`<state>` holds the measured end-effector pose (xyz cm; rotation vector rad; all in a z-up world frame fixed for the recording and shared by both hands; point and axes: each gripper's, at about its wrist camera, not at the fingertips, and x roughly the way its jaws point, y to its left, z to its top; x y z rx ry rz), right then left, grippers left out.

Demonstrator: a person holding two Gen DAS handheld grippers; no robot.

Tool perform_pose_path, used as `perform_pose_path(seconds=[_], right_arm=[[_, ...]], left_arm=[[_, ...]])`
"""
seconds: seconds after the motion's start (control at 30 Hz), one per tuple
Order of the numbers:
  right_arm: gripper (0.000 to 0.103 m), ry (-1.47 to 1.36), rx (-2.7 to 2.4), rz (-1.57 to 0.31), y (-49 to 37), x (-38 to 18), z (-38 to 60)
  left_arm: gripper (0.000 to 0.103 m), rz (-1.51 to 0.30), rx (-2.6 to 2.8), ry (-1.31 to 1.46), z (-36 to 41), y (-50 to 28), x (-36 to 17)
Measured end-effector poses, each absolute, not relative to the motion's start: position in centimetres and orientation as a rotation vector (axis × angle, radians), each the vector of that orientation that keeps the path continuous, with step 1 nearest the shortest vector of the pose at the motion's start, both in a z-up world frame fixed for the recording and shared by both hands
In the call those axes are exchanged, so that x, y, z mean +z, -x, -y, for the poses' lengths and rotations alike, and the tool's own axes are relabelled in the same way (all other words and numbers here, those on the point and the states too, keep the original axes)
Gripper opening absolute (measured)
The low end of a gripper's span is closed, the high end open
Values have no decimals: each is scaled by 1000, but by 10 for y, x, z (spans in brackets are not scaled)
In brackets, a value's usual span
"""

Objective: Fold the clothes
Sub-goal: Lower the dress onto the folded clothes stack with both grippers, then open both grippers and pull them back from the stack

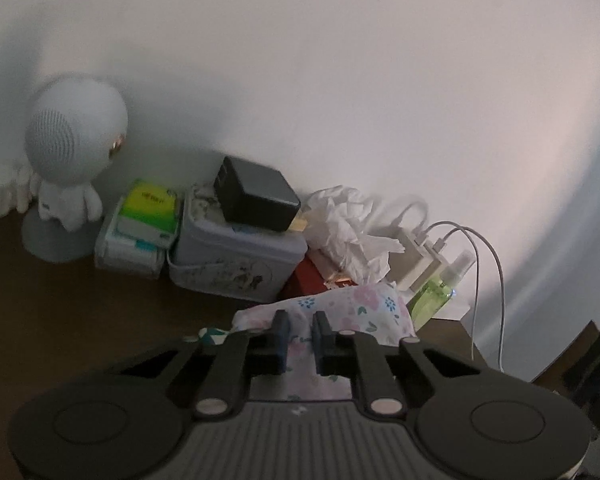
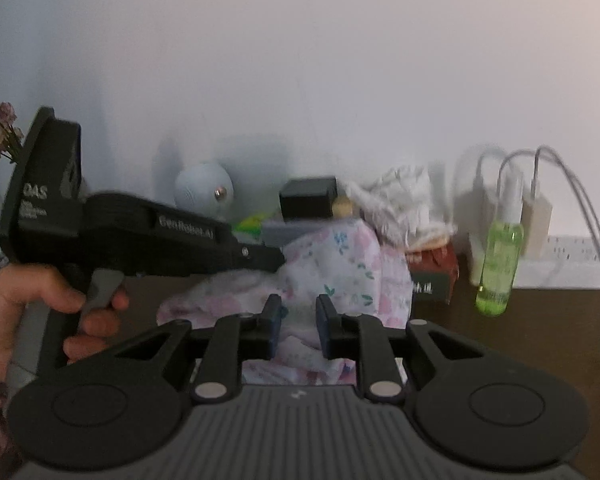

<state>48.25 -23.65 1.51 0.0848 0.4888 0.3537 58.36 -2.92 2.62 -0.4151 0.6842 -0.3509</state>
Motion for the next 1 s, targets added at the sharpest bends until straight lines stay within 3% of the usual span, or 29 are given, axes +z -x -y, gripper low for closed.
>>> perform_pose_path(seconds=[0.13, 0.2, 0.3, 0.33, 0.4, 0.47, 0.53, 0.57, 1.0], right_arm=[[20, -109, 368, -465, -478, 17, 241], [31, -143, 373, -418, -470, 25, 250], [52, -160, 366, -384, -459, 37, 257], [53, -161, 368, -383, -455, 40, 258], [63, -160, 371, -382, -448, 46, 260], [79, -142, 365, -379, -438, 51, 260], [91, -107, 352, -372, -428, 54, 258], [102, -88, 346, -369, -424, 56, 257], [103, -62, 255, -469, -389, 55, 245]], left_arm=[[18, -627, -358, 407, 26, -575, 37], [47, -577, -382, 418, 21, -565, 48], [63, -527, -382, 368, 21, -547, 63], [67, -519, -372, 341, 22, -540, 67], [91, -496, -336, 300, 23, -524, 72], [102, -478, -314, 273, 21, -506, 78], [103, -474, -296, 236, 20, -487, 82], [103, -475, -283, 208, 20, -478, 84], [103, -568, -179, 93, 13, -418, 68]])
